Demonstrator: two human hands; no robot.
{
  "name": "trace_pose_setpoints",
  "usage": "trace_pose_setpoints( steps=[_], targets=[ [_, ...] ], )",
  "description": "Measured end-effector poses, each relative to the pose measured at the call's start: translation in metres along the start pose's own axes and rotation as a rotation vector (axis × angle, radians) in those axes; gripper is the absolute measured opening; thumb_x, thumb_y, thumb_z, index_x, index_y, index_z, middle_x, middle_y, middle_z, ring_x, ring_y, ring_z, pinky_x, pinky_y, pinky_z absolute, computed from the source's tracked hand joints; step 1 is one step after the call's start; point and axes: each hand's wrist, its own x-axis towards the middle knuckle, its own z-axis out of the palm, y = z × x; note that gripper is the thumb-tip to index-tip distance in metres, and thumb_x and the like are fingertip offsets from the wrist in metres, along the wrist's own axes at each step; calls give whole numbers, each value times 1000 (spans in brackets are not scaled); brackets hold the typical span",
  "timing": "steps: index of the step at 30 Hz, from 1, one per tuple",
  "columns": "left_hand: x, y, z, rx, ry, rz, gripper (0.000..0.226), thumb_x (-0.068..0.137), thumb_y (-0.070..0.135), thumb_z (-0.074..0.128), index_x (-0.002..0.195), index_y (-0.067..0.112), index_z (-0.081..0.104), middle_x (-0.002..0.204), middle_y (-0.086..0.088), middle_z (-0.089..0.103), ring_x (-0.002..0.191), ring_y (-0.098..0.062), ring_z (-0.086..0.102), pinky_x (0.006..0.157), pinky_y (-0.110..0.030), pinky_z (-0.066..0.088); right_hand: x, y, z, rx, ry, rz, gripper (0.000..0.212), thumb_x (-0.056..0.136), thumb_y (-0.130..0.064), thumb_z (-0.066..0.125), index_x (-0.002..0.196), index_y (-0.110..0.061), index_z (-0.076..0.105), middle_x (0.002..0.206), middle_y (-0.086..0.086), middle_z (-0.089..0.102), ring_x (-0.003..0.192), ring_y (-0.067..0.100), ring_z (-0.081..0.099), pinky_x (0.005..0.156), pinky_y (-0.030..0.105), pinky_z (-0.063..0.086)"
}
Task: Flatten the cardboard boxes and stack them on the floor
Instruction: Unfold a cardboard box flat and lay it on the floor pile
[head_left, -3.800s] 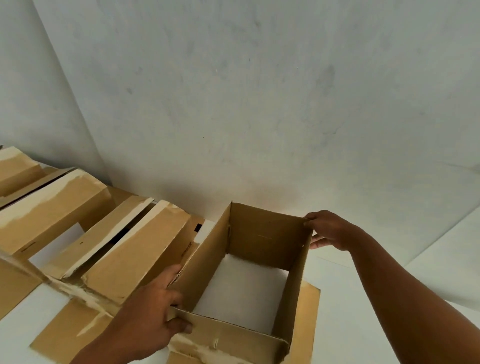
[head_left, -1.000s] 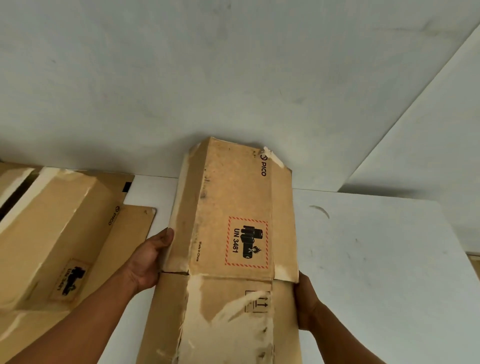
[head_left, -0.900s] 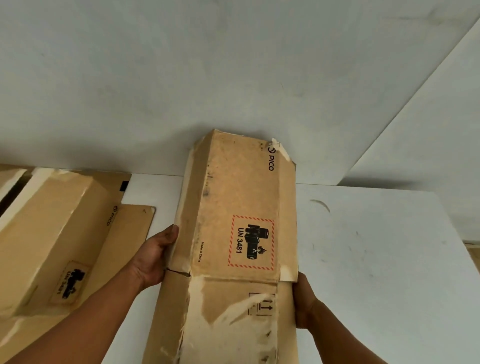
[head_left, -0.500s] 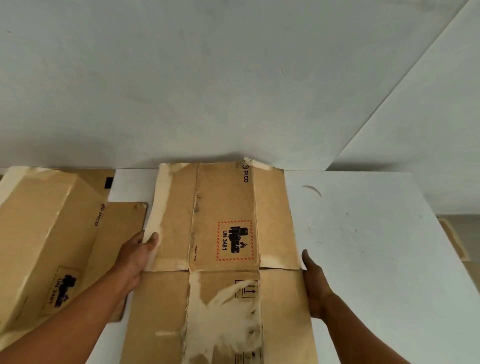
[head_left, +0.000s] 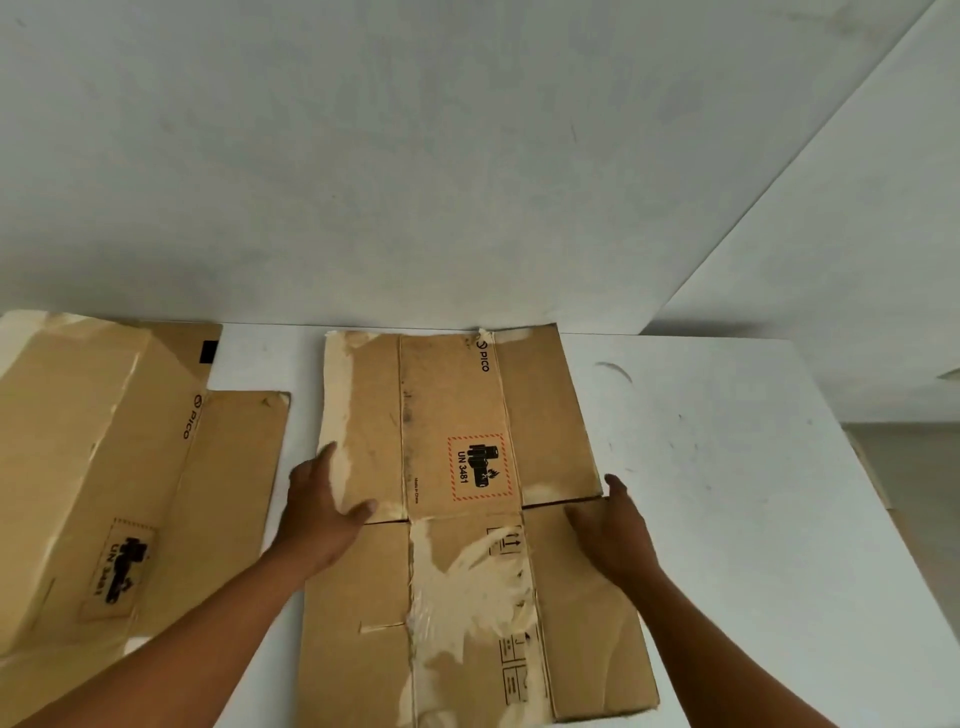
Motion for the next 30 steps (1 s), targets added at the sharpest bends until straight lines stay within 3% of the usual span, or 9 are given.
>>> trace_pose_setpoints(
  steps=[4, 6, 10, 14, 21, 23, 25, 27, 30],
  targets=[
    [-20, 5, 25, 489, -112, 142, 119, 67, 81, 61, 151, 43, -16, 152, -18, -41, 143, -40, -30, 117, -62, 5, -17, -7, 34, -496, 60, -335, 108, 79, -81, 47, 156, -32, -12, 164, 9, -19, 152, 33, -10, 121, 48, 7],
    [-29, 9, 37, 662, -126, 178, 118, 64, 90, 48, 145, 41, -22, 146, -16, -51, 136, -45, -40, 108, -73, -4, -23, -12, 53, -609, -22, -440, 98, 81, -86, 31, 153, -40, -20, 158, 4, -36, 148, 30, -28, 120, 50, -9],
    [-37, 6, 59, 745, -171, 146, 111, 67, 94, 30, 149, 40, -24, 144, -13, -53, 135, -45, -42, 101, -80, -7, -35, -6, 88, -647, -87, -484, 80, 91, -77, 15, 149, -43, -26, 155, -1, -43, 144, 26, -37, 120, 56, -13],
    [-37, -5, 66, 730, -158, 150, 105, 71, 93, 20, 143, 41, -35, 145, -9, -53, 135, -41, -43, 104, -78, -6, -37, 2, 101, -660, 6, -475, 76, 93, -75, 10, 151, -39, -23, 159, 1, -36, 146, 25, -34, 120, 57, -9],
    [-36, -12, 68, 673, -108, 192, 102, 68, 97, 20, 144, 48, -28, 152, -5, -45, 138, -36, -42, 107, -73, -15, -32, 8, 109, -640, 91, -503, 79, 92, -73, 17, 156, -35, -11, 164, 4, -22, 151, 27, -21, 121, 57, -2],
    [-34, -16, 70, 618, -59, 200, 97, 72, 93, 25, 149, 51, -15, 157, -2, -37, 143, -34, -34, 109, -70, -11, -32, 8, 108, -638, 72, -497, 79, 92, -73, 17, 155, -37, -13, 163, 3, -25, 150, 26, -24, 121, 55, -5],
    [-33, -16, 68, 521, 53, 171, 80, 78, 83, 36, 150, 54, 15, 163, -4, -22, 149, -32, -16, 113, -66, 2, -30, 7, 107, -610, 61, -489, 74, 94, -70, 16, 155, -39, -11, 164, 1, -23, 150, 23, -24, 122, 51, -9],
    [-32, -13, 63, 408, 180, 58, 67, 81, 70, 54, 143, 48, 39, 164, -7, -9, 150, -32, -2, 114, -59, 18, -25, 5, 102, -524, 99, -455, 66, 98, -64, 16, 157, -38, 2, 167, 0, -3, 153, 21, -8, 123, 46, -2],
    [-31, -1, 55, 328, 189, -172, 70, 78, 65, 65, 142, 45, 43, 161, -9, 1, 149, -30, 5, 107, -54, 30, -10, 7, 83, -441, 199, -308, 66, 95, -68, 25, 153, -36, 24, 161, 4, 20, 149, 25, 17, 121, 45, 18]
  ],
)
